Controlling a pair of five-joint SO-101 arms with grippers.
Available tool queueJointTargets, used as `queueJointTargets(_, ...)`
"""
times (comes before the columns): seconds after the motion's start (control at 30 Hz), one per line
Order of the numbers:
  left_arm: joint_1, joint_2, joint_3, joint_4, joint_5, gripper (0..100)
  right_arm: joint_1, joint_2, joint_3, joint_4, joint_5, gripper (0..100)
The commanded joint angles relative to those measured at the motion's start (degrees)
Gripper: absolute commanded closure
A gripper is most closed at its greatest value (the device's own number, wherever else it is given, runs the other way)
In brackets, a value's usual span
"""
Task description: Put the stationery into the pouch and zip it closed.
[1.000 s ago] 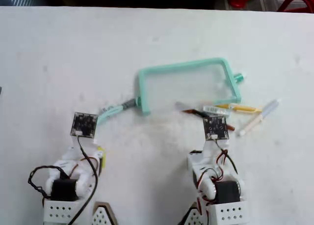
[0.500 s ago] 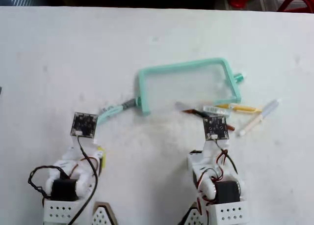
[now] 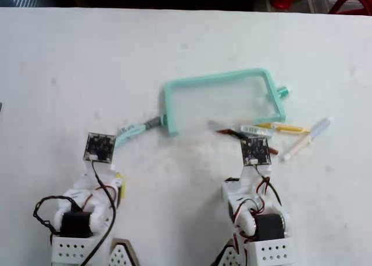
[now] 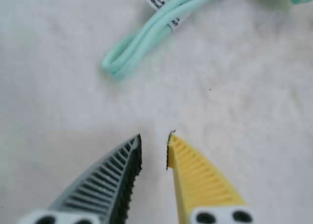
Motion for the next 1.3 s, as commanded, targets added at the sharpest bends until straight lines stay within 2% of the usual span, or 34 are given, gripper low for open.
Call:
queueJointTargets(0.0, 0.31, -0.57, -0.18, 0.44, 0.70, 88, 0.13, -0.22, 0.53, 0.13, 0.62, 98.1)
queueJointTargets(0.7, 0.22, -0.57, -0.70, -1.05, 0.26, 88, 0.04, -0.22, 0.53, 0.13, 0.62, 98.1)
queueJointTargets(0.83, -2.68, -0.57, -7.38, -3.69, 0.35, 88, 0.04, -0.22, 0.53, 0.13, 0.44, 98.1)
queueJointTargets(1.0, -6.90, -0.57, -20.48, 0.35, 0.53, 88, 0.04, -0.22, 0.53, 0.13, 0.62, 98.1)
queueJointTargets(1.17, -6.90, -0.66, -26.46, 4.92, 0.09, 88, 0.04, -0.22, 0.53, 0.13, 0.62, 98.1)
queueJointTargets(1.27, -7.25, -0.66, -26.55, 3.69, -8.79, 88, 0.04, -0.22, 0.53, 0.13, 0.53, 98.1)
